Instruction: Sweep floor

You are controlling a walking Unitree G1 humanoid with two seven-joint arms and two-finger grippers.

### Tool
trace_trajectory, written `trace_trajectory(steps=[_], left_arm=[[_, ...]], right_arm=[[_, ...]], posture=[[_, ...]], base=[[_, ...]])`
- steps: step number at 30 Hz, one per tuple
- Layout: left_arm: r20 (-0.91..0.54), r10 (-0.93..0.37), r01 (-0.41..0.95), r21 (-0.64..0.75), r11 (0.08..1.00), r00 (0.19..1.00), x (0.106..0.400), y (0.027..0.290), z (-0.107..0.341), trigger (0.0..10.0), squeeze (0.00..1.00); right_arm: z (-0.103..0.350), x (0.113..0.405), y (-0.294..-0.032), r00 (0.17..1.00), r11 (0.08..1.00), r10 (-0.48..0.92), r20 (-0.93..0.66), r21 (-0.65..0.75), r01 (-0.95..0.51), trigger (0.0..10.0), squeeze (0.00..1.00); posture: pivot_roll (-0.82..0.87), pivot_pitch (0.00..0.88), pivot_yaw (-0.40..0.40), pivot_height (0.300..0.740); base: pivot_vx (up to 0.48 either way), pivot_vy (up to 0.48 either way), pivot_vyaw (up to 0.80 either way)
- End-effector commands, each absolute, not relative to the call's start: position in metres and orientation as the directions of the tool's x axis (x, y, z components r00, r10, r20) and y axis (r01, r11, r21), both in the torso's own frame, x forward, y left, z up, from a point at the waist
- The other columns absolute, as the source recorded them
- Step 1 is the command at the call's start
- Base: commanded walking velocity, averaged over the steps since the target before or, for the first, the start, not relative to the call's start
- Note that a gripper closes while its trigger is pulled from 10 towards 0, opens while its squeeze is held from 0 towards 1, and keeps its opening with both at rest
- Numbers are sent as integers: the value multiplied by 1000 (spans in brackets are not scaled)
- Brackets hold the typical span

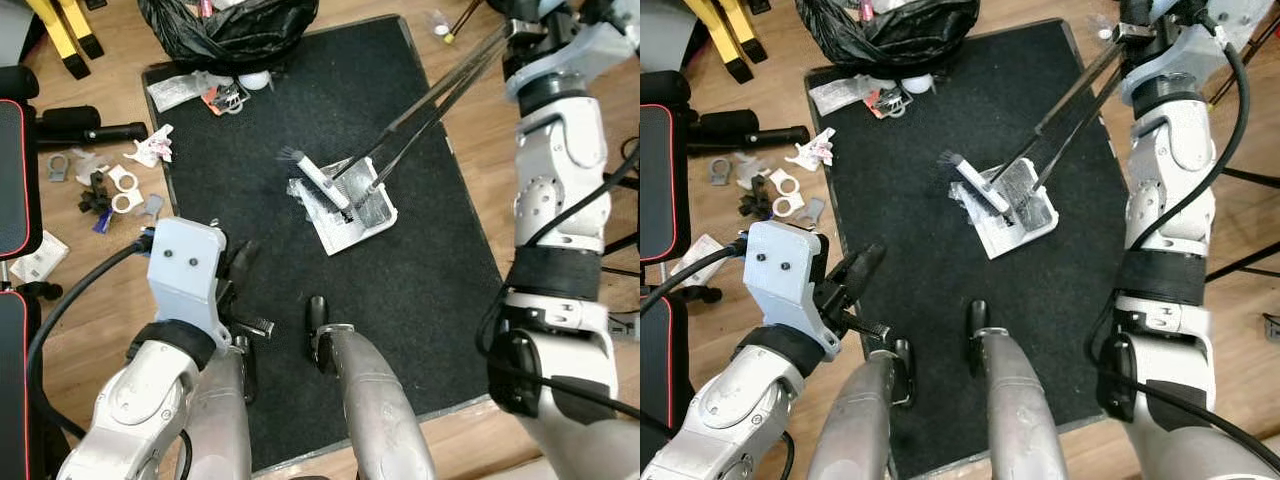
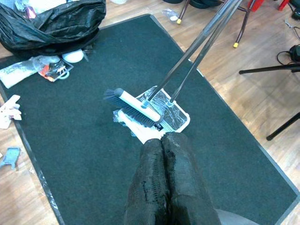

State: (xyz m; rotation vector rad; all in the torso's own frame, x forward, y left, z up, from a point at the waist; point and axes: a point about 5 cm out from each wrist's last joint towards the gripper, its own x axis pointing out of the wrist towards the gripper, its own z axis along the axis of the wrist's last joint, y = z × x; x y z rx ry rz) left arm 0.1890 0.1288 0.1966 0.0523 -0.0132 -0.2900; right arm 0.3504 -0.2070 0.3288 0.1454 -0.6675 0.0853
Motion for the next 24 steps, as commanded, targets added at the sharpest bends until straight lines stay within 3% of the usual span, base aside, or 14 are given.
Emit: trace_trajectory(steps=[1,17,24], left_arm=[[-33,-313,314,40,949,949,187,127,191,10000,0],[-43,-310,311,30,950,950,190,126,189,10000,0],[-42,-313,314,23,949,949,190,124,188,10000,0]], right_arm=[[351,339,-211,724,995,58,687,20,-99,10000,0],[380,333,-214,697,970,96,711,91,-226,10000,0],[398,329,-209,638,929,97,764,161,-334,10000,0]], posture=[[-49,521,-101,740],[-79,487,-117,740],[-78,479,-122,740]], base=[[0,0,0],[0,0,0],[0,0,0]])
